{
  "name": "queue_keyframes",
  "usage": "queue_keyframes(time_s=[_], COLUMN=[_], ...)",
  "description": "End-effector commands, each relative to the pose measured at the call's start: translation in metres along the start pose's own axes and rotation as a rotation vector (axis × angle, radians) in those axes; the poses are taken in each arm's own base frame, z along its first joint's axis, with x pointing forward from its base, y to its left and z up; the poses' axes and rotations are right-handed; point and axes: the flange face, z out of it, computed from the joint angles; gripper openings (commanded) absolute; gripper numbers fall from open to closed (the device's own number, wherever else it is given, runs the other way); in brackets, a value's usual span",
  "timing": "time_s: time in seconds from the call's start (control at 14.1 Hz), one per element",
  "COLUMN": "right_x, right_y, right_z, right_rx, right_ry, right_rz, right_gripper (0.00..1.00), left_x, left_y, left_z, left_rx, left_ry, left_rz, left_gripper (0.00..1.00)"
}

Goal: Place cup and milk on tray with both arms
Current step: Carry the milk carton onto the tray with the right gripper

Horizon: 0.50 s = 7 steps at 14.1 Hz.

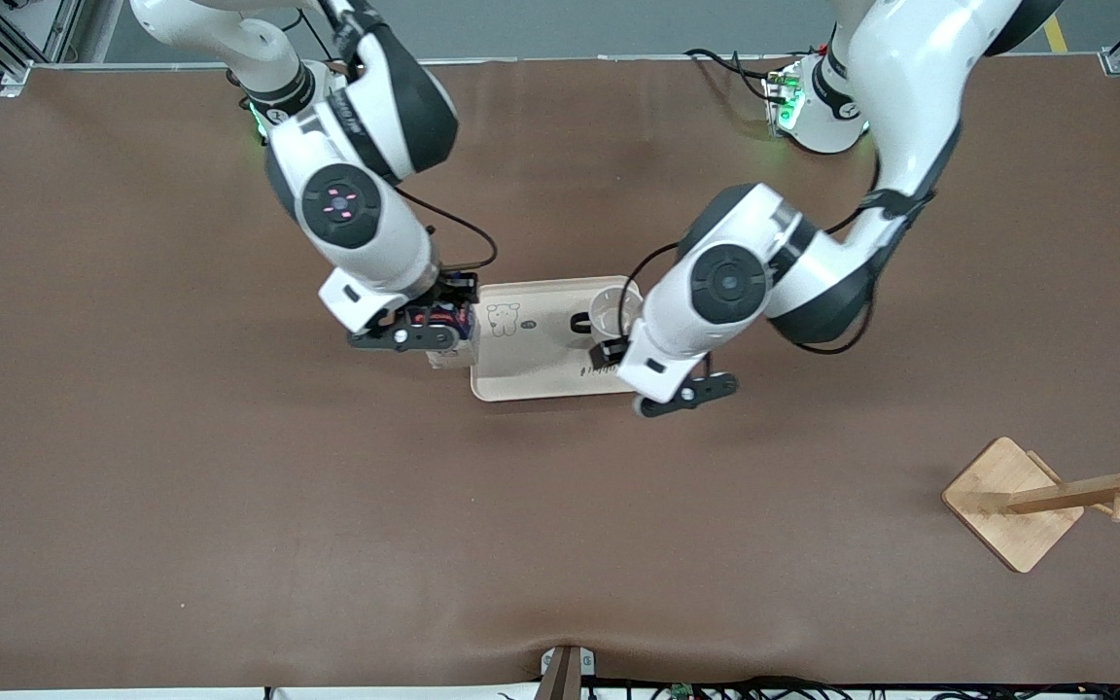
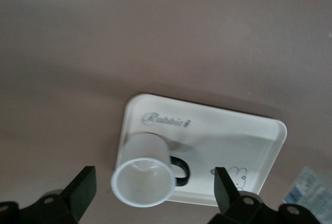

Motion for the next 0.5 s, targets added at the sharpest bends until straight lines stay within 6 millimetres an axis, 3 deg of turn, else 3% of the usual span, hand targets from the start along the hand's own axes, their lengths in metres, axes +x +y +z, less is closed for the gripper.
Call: queue_keyframes(time_s=[0.0, 0.21, 0.36, 0.43], right_x=[0.002, -0.004, -0.006, -0.004], right_y=[-0.02, -0.045, -0.05, -0.05], right_z=[0.02, 0.053, 0.063, 0.068], right_rx=[-0.028, -0.032, -0.044, -0.045], right_ry=[0.02, 0.02, 0.01, 0.003], right_rz=[0.046, 0.097, 0.103, 0.106], right_gripper=[0.02, 0.04, 0.21, 0.22], left_x=[0.012, 0.043, 0.061, 0.069], left_y=[-0.04, -0.094, -0.136, -0.157], left_z=[-0.054, -0.106, -0.134, -0.145], left_rx=[0.028, 0.017, 0.032, 0.042], left_ry=[0.061, 0.112, 0.124, 0.126], left_rz=[-0.042, 0.005, 0.02, 0.025], left_gripper=[1.0, 1.0, 1.0, 1.0])
